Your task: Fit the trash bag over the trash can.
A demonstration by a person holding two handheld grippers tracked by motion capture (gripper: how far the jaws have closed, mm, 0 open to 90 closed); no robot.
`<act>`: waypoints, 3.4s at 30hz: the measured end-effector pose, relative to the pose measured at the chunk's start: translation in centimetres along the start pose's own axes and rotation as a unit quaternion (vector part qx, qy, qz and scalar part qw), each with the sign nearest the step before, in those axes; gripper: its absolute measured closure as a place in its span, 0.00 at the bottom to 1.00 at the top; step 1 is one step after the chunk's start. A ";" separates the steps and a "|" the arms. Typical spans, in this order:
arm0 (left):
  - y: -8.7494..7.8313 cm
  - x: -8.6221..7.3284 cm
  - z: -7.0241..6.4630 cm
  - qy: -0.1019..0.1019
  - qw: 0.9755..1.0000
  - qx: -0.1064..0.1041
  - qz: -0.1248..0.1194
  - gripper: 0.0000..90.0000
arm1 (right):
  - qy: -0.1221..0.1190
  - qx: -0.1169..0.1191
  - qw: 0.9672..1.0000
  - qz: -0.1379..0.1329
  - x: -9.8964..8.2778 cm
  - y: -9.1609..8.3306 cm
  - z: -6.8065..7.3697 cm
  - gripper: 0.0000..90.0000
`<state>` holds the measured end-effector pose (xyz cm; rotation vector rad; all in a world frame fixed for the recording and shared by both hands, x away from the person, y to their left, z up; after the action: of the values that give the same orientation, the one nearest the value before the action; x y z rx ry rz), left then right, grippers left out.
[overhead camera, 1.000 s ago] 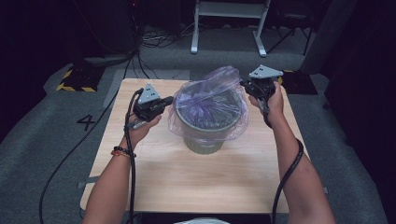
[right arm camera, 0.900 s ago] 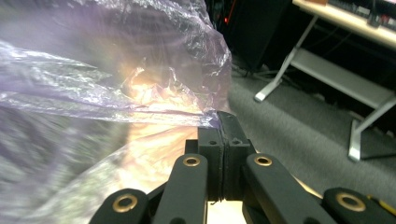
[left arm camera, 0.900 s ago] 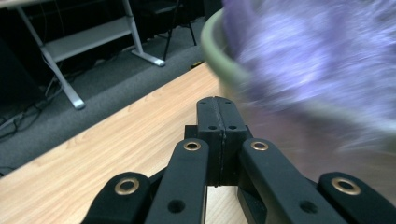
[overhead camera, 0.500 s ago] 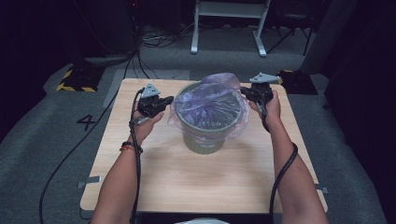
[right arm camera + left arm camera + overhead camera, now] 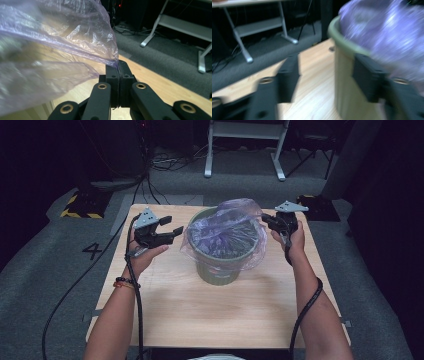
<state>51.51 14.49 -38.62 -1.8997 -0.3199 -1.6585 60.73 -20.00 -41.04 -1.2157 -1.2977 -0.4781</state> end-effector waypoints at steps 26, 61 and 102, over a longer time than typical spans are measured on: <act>-0.1 2.8 -7.9 0.115 0.992 -0.014 0.057 0.38 | -0.091 -0.019 0.995 -0.032 5.9 -3.4 2.9 0.99; 5.4 -0.3 3.4 -0.014 0.996 0.037 0.082 1.00 | -0.047 0.011 0.998 0.040 2.8 2.4 1.6 1.00; 0.5 -6.6 -7.4 0.061 0.992 -0.061 0.093 0.22 | -0.125 0.092 0.986 -0.068 -6.8 -8.1 6.8 0.40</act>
<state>44.44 11.14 -44.74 -1.8426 0.0094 -1.6921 48.84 -19.38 -45.06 -1.0603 -1.6098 -0.3018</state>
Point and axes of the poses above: each handheld gripper's, and its own axes: y roughly forward along the jaws, x roughly out of its top, z roughly to its left, the point moved 8 cm from there along y, roughly forward along the jaws, and after that the axes turned 8 degrees about -x, right-handed, at the moved point
